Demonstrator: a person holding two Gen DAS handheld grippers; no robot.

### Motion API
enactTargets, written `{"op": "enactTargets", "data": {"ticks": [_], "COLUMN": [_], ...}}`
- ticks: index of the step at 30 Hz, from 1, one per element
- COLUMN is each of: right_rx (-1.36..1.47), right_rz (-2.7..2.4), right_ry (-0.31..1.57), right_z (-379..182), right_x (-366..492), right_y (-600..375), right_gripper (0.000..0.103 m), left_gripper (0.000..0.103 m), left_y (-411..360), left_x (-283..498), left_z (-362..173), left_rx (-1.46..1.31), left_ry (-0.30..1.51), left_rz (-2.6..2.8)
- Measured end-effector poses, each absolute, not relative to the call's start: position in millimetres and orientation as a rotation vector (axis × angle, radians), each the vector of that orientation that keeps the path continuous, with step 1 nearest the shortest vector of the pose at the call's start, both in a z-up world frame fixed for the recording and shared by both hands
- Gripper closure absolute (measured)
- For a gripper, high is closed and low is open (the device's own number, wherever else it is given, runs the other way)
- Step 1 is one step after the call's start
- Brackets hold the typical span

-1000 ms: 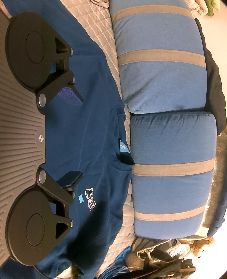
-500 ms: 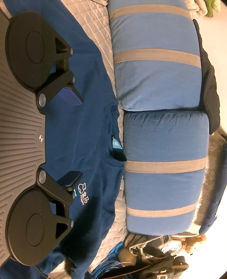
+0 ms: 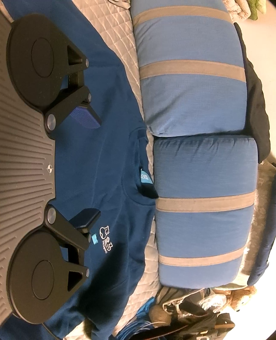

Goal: Fold clothes

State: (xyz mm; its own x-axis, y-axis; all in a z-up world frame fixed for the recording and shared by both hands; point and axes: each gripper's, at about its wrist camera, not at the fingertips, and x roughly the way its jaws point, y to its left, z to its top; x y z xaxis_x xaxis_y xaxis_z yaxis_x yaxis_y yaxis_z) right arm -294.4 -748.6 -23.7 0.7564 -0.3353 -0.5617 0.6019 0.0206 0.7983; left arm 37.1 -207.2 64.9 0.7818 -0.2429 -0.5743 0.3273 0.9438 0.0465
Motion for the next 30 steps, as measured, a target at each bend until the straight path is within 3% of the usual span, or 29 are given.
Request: {"op": "enactTargets", "data": {"ticks": [6, 10, 13, 21, 25, 30], "right_rx": [1.449, 1.457, 1.432, 0.821, 0.537, 0.408], "right_rz": [-0.747, -0.749, -0.755, -0.788, -0.832, -0.951], "right_ry": [0.154, 0.129, 0.129, 0.365, 0.371, 0.352], "right_z": [-35, -35, -30, 55, 103, 129], "right_x": [-295, -294, -293, -257, -249, -263], "right_y": [-749, -748, -747, -770, -793, -822], "right_gripper": [0.063, 0.082, 0.088, 0.092, 0.094, 0.095], "left_gripper": [0.020, 0.020, 0.020, 0.020, 0.020, 0.020], "left_y": [-207, -207, -207, -207, -208, -207], "left_x": [37, 36, 36, 36, 36, 37], "left_z": [64, 64, 64, 64, 64, 64], "left_rx": [0.151, 0.157, 0.156, 0.157, 0.157, 0.157], "left_ry": [0.601, 0.601, 0.604, 0.603, 0.601, 0.602], "left_rz": [-0.306, -0.307, -0.309, -0.309, -0.307, -0.312]}}
